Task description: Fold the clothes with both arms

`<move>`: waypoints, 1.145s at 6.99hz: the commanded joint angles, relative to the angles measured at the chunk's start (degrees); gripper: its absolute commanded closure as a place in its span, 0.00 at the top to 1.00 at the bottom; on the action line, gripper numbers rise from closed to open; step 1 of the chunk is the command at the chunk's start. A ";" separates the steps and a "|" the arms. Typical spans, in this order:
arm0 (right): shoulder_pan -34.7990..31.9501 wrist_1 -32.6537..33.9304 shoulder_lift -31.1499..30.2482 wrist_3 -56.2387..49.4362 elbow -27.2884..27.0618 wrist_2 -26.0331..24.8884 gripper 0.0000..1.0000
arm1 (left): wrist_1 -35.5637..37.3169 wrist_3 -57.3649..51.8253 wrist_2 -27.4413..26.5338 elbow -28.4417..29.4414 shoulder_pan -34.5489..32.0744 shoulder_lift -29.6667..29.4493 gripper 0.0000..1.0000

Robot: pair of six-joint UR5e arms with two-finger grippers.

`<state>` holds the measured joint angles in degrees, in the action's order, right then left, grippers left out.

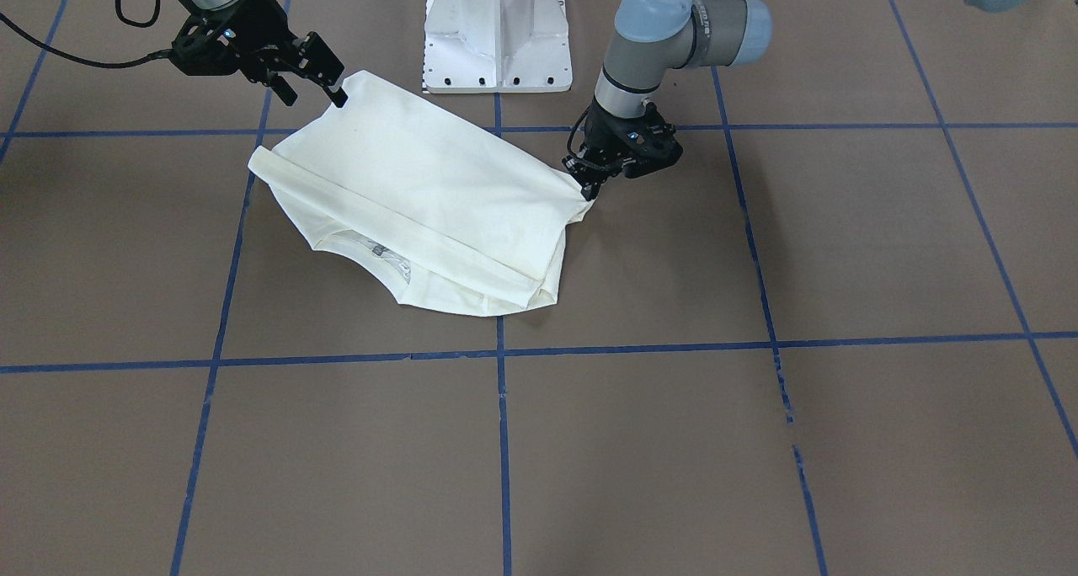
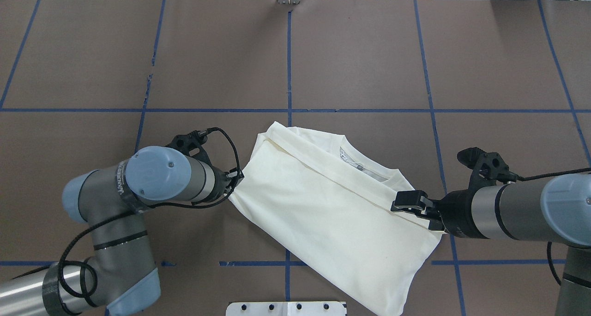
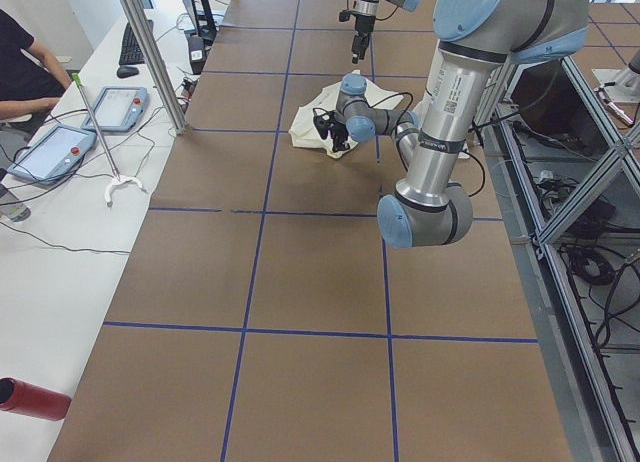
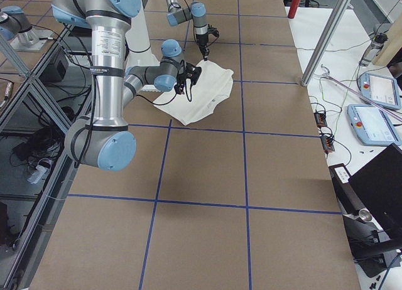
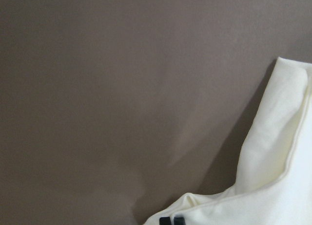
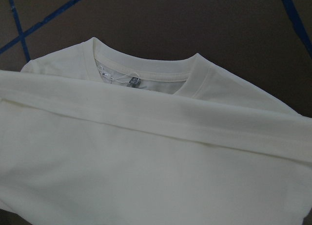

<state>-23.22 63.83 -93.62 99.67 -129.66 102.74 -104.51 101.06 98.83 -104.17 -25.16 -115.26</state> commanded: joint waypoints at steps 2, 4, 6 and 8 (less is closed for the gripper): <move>-1.30 0.07 -0.16 -0.09 0.37 0.44 1.00 | -0.61 -2.63 -0.13 12.69 -7.34 -8.96 0.00; -2.27 0.16 -0.07 -0.09 0.73 0.53 1.00 | -3.07 -5.15 -0.05 21.44 -13.04 -15.50 0.00; -2.45 0.16 0.11 -0.09 1.17 0.35 1.00 | -4.12 -10.86 -0.13 27.75 -17.01 -18.57 0.00; -2.45 0.16 0.11 0.00 1.52 -0.09 1.00 | -15.04 -11.15 -0.39 44.34 -17.11 -27.54 0.00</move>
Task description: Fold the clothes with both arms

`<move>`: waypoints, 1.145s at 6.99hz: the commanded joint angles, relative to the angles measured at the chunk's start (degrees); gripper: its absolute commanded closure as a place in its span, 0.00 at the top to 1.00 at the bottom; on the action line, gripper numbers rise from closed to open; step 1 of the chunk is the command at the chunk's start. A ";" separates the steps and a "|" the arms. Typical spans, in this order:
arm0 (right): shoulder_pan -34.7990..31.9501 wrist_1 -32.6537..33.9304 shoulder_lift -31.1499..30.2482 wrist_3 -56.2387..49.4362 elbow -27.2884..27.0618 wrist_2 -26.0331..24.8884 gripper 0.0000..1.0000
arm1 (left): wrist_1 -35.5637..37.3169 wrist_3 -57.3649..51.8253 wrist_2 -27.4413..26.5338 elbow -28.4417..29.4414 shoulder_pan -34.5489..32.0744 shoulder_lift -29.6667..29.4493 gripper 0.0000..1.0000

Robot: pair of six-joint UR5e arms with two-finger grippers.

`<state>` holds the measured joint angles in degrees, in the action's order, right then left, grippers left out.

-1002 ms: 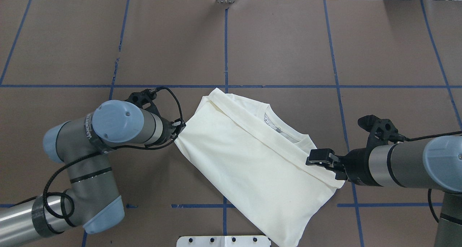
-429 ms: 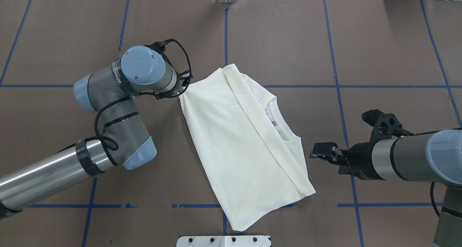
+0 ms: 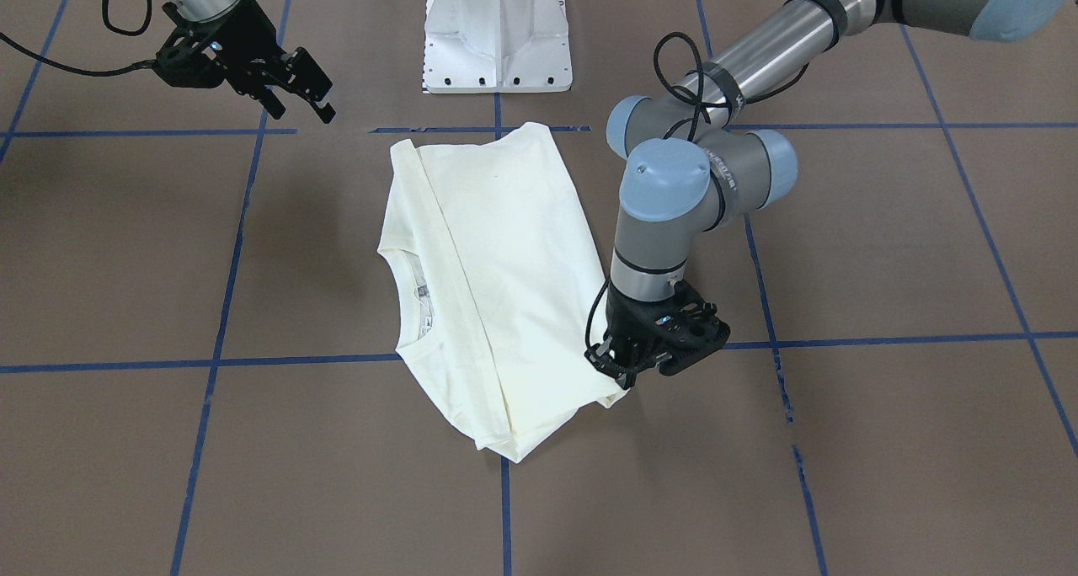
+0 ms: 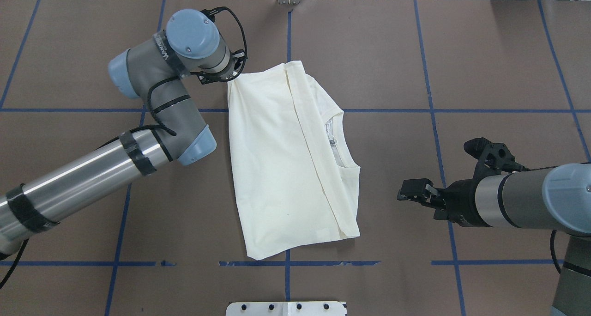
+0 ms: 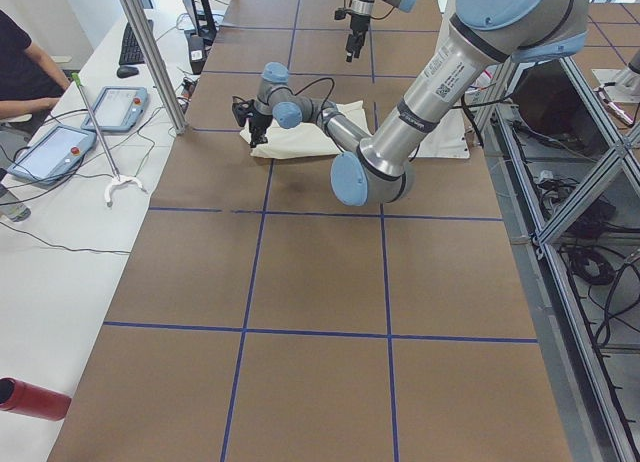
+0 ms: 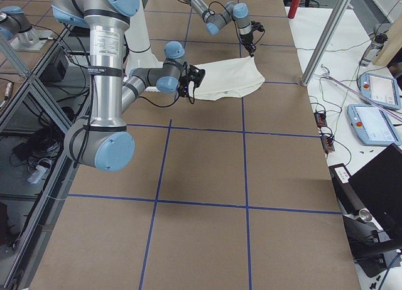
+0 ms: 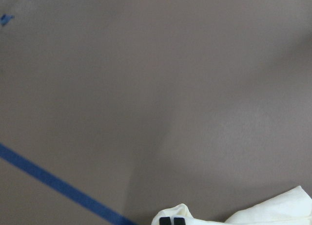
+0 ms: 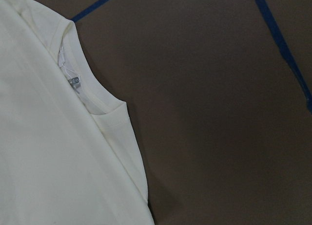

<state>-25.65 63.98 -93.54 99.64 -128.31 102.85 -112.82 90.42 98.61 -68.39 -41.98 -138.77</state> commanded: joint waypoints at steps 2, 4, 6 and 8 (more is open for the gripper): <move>0.08 0.00 0.11 0.03 0.17 -0.20 1.00 | -11.90 -2.95 -0.43 11.79 -1.34 -4.06 0.00; -0.10 0.52 1.76 -0.23 1.39 -0.46 1.00 | -11.73 -12.64 -0.43 11.53 -4.67 -3.18 1.00; -0.71 5.23 9.12 -3.10 6.65 -0.28 1.00 | -10.94 -15.43 8.47 1.41 -7.40 3.46 1.00; -0.63 25.22 24.72 -12.67 11.21 -0.11 1.00 | -5.36 -19.55 10.47 -19.05 -7.33 16.20 1.00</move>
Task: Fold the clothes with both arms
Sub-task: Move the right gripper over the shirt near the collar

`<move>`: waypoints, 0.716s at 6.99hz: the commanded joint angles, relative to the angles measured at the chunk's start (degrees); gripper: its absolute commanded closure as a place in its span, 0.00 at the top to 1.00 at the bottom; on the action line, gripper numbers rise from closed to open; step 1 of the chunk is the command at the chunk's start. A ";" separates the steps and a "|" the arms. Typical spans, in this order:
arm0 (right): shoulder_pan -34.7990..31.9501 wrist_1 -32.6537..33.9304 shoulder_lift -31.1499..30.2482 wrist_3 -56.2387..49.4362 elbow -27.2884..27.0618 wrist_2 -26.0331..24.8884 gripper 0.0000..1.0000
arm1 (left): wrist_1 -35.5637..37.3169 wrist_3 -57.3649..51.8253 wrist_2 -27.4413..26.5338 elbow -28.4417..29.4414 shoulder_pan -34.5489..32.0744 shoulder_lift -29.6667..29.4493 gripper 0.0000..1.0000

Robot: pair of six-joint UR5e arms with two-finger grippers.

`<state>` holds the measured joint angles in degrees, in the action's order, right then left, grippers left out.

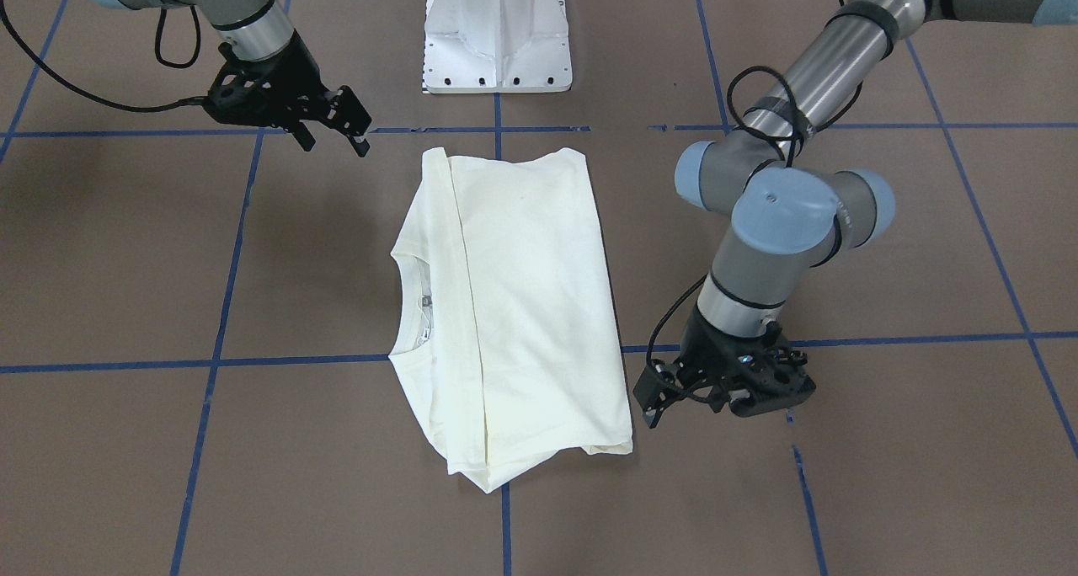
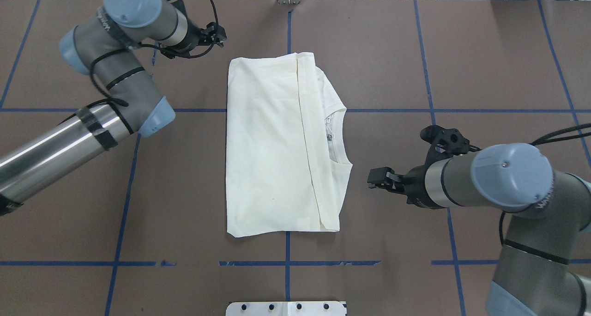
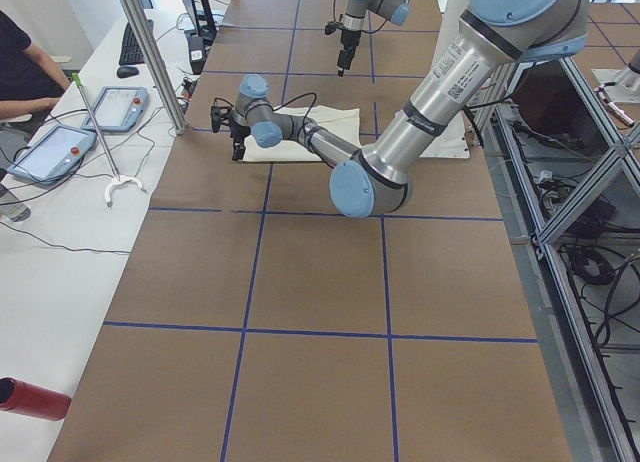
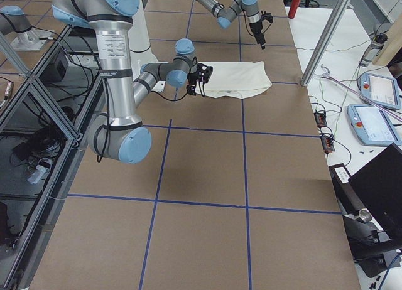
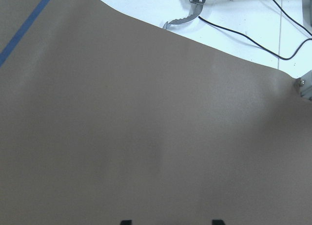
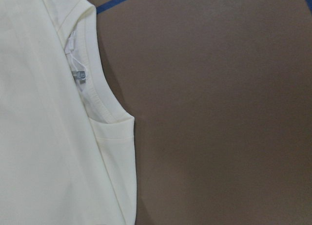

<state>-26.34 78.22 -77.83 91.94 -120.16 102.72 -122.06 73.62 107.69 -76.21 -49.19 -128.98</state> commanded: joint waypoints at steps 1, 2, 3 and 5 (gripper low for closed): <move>0.67 16.47 15.45 -6.58 6.75 -0.23 1.00 | 11.77 -6.78 1.21 -19.51 0.40 8.38 1.00; 2.33 17.75 19.43 -11.04 10.44 -1.72 1.00 | 18.11 -7.69 1.12 -27.42 1.89 10.31 1.00; 4.26 20.80 21.82 -13.95 12.74 -3.21 1.00 | 20.35 -7.61 1.21 -32.72 3.38 12.42 1.00; 7.17 23.03 24.12 -20.98 16.43 -3.92 1.00 | 20.46 -7.52 1.21 -34.09 4.53 13.49 1.00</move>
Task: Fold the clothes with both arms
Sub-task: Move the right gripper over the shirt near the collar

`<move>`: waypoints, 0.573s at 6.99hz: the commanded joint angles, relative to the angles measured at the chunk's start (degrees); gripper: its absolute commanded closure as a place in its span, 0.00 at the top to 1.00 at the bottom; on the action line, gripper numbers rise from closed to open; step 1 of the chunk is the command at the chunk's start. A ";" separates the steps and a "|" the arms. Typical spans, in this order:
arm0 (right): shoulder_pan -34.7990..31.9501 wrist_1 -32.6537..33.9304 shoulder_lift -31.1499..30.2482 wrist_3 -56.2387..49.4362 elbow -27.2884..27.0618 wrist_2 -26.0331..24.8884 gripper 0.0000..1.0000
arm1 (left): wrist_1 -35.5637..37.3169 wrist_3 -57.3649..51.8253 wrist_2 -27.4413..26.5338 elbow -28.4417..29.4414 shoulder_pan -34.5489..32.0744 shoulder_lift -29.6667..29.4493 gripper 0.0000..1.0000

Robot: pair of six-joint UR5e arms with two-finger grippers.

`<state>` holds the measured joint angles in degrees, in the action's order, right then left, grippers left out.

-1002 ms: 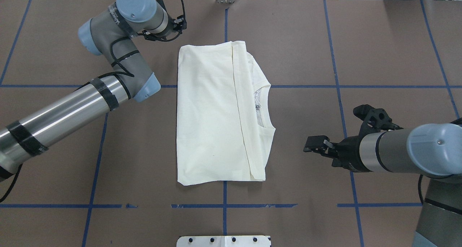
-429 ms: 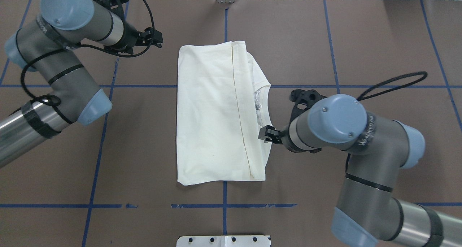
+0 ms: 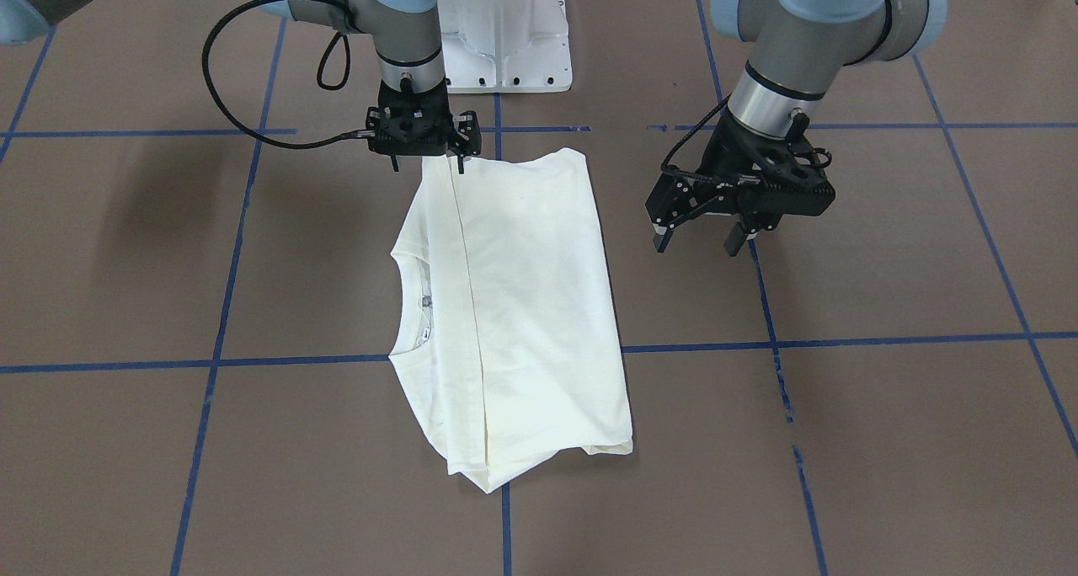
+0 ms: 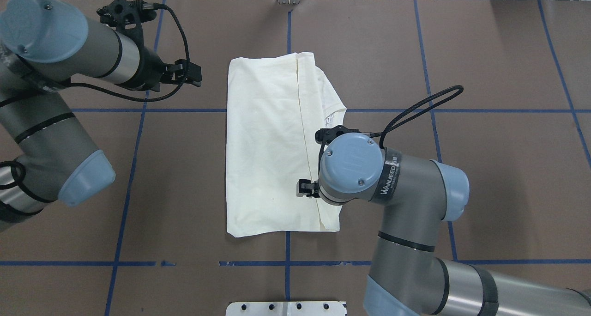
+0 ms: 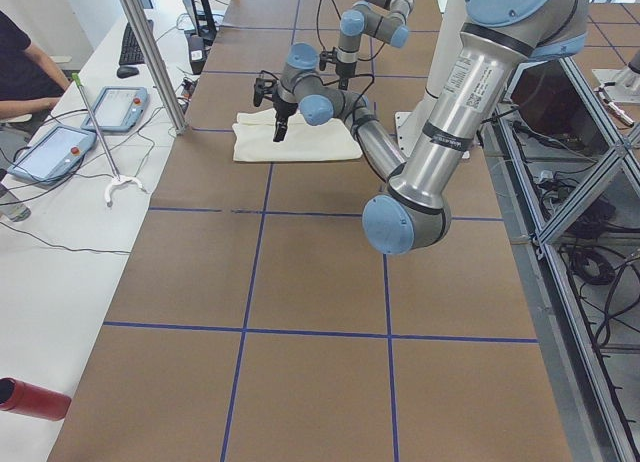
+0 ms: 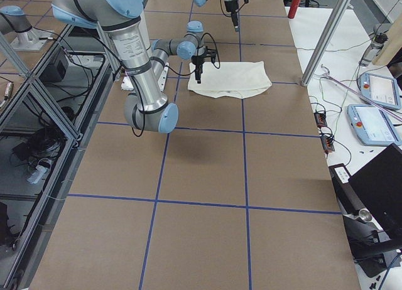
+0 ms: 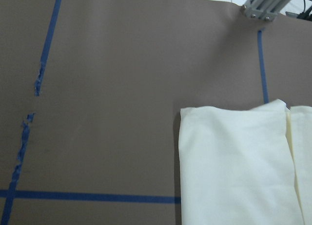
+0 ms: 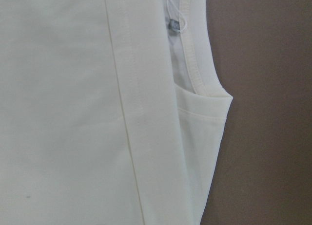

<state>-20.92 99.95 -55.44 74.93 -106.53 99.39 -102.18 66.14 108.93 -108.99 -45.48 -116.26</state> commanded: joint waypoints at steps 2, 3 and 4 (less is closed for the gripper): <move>2.19 1.83 2.00 -9.14 6.06 0.10 1.00 | 0.49 -0.05 -0.03 -0.96 1.18 1.03 1.00; 2.11 5.92 3.14 -13.27 6.25 0.10 1.00 | 0.40 0.39 -0.03 -0.87 1.62 1.12 1.00; 2.11 9.36 4.10 -14.79 6.16 0.10 1.00 | 0.40 0.57 0.06 -0.79 1.71 1.12 1.00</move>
<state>-18.84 105.34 -52.47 63.08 -100.59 99.46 -101.75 66.44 108.91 -109.88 -44.01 -115.19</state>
